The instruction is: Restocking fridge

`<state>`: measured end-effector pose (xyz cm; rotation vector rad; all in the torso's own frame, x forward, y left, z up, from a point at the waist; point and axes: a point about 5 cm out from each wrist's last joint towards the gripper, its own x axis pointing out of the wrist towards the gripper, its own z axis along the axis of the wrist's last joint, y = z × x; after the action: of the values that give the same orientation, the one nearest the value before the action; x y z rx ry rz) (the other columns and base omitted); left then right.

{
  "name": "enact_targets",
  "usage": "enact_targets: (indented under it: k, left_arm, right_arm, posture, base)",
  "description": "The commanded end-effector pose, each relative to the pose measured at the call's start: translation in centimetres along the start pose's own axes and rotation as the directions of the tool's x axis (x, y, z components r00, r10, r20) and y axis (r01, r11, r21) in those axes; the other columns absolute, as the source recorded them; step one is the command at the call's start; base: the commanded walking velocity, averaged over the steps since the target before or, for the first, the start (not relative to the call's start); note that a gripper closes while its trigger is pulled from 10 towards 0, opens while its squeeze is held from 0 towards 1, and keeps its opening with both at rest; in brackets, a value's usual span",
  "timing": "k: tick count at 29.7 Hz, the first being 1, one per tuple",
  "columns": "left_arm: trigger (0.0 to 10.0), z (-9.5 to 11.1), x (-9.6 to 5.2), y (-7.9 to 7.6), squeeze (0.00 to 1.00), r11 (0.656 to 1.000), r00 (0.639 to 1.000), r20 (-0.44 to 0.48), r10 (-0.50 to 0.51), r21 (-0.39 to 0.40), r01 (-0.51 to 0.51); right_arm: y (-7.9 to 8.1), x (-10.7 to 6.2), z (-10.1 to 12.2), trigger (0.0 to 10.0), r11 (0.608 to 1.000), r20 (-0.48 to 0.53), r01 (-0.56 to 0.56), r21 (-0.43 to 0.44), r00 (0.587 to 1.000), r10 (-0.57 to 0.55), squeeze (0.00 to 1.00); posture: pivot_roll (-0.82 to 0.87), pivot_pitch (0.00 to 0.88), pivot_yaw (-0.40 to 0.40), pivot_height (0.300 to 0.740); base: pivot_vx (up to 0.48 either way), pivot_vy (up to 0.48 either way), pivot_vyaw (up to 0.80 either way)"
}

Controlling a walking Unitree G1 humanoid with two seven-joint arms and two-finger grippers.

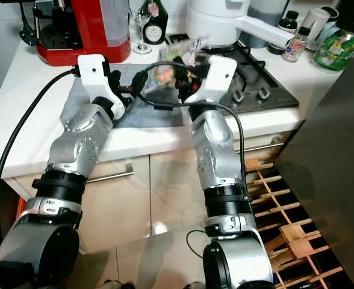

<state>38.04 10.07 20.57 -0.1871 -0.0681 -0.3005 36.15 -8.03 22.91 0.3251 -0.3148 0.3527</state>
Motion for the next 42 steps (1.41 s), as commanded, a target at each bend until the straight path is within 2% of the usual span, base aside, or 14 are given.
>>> enact_targets:
  k: [1, 4, 8, 13, 15, 21, 25, 26, 27, 28, 29, 32, 35, 42]
  left_arm:
    - [10.0, 0.0, -0.1, -0.3, 0.0, 0.999, 1.0, -0.009, -0.005, 0.032, 0.005]
    - [10.0, -0.1, -0.2, -0.3, 0.0, 0.999, 1.0, -0.016, 0.0, 0.046, 0.001]
    - [10.0, -0.4, -1.1, 0.4, 0.0, 0.995, 0.999, -0.011, 0.036, 0.097, -0.034]
    - [10.0, 0.8, -2.7, 2.8, 0.0, 0.97, 0.985, 0.086, 0.151, 0.177, -0.164]
    - [10.0, 1.4, -3.2, 3.1, 0.0, 0.959, 0.976, 0.128, 0.175, 0.203, -0.198]
    - [10.0, 2.0, -4.5, 2.4, 0.0, 0.928, 0.961, 0.212, 0.178, 0.288, -0.236]
    - [10.0, 1.5, -4.9, 2.2, 0.0, 0.922, 0.959, 0.213, 0.186, 0.3, -0.246]
    - [10.0, 1.5, -4.9, 2.2, 0.0, 0.922, 0.959, 0.213, 0.186, 0.3, -0.246]
    - [10.0, 1.1, -5.2, 1.8, 0.0, 0.915, 0.958, 0.209, 0.194, 0.314, -0.253]
    - [10.0, 1.1, -5.2, 1.8, 0.0, 0.915, 0.958, 0.209, 0.194, 0.314, -0.253]
    - [10.0, 0.6, -5.2, 1.9, 0.0, 0.925, 0.955, 0.189, 0.231, 0.263, -0.276]
    - [10.0, 0.2, -5.3, 1.9, 0.0, 0.917, 0.95, 0.187, 0.251, 0.268, -0.296]
    - [10.0, -0.2, -5.3, 1.9, 0.0, 0.913, 0.943, 0.178, 0.28, 0.254, -0.319]
    - [10.0, -0.8, -5.5, 1.4, 0.0, 0.917, 0.943, 0.169, 0.288, 0.235, -0.322]
  right_arm:
    - [0.9, 0.4, 1.3, 0.0, 0.997, 0.068, -0.056, -0.048, 0.996, 0.059, 0.26]
    - [1.4, 0.5, 1.8, 0.0, 0.989, 0.105, -0.093, -0.115, 0.989, 0.105, 0.26]
    - [1.5, 0.0, 3.0, 0.0, 0.942, 0.161, -0.089, -0.324, 0.976, 0.147, 0.26]
    - [0.1, -1.4, 3.1, 0.0, 0.91, 0.184, -0.012, -0.414, 0.978, 0.097, 0.26]
    - [-0.3, -2.0, 2.8, 0.0, 0.895, 0.192, 0.011, -0.446, 0.978, 0.084, 0.26]
    - [-1.4, -4.1, 1.8, 0.0, 0.817, 0.214, 0.102, -0.567, 0.977, 0.026, 0.25]
    - [-1.7, -5.0, 1.6, 0.0, 0.759, 0.226, 0.134, -0.637, 0.974, 0.017, 0.25]
    - [-1.7, -5.0, 1.6, 0.0, 0.759, 0.226, 0.134, -0.637, 0.974, 0.017, 0.25]
    - [-2.1, -5.6, 1.2, 0.0, 0.726, 0.23, 0.158, -0.669, 0.973, -0.001, 0.25]
    - [-2.1, -5.6, 1.2, 0.0, 0.726, 0.23, 0.158, -0.669, 0.973, -0.001, 0.25]
    - [-2.5, -5.9, 1.0, 0.0, 0.714, 0.233, 0.184, -0.675, 0.972, -0.03, 0.25]
    - [-3.0, -6.1, 0.5, 0.0, 0.717, 0.222, 0.201, -0.667, 0.973, -0.067, 0.26]
    - [-3.3, -6.2, -0.2, 0.0, 0.747, 0.187, 0.192, -0.637, 0.978, -0.092, 0.25]
    - [-3.3, -6.4, -1.3, 0.0, 0.776, 0.118, 0.141, -0.614, 0.989, -0.087, 0.25]
  posture:
    - [-0.12, 0.0, -0.02, 0.74]
    - [-0.12, 0.0, -0.02, 0.74]
    - [-0.12, 0.0, -0.016, 0.74]
    - [-0.12, 0.0, -0.018, 0.74]
    - [-0.11, 0.0, -0.022, 0.74]
    - [-0.1, 0.0, -0.028, 0.74]
    - [-0.11, 0.0, -0.027, 0.74]
    - [-0.11, 0.0, -0.027, 0.74]
    - [-0.1, 0.0, -0.028, 0.74]
    - [-0.1, 0.0, -0.028, 0.74]
    - [-0.1, 0.0, -0.027, 0.74]
    - [-0.11, 0.0, -0.035, 0.74]
    - [-0.11, 0.0, -0.038, 0.74]
    - [-0.11, 0.0, -0.042, 0.74]
  base:
    - [0.0, 0.0, 0.0]
    - [0.0, 0.0, 0.0]
    - [0.0, 0.0, 0.0]
    - [0.0, 0.0, 0.0]
    - [0.0, 0.0, 0.0]
    - [0.0, 0.0, 0.0]
    - [0.0, 0.0, 0.0]
    - [0.0, 0.0, 0.0]
    - [0.0, 0.0, 0.0]
    - [0.0, 0.0, 0.0]
    - [0.0, 0.0, 0.0]
    - [0.0, 0.0, 0.0]
    - [0.0, 0.0, 0.0]
    - [0.0, 0.0, 0.0]
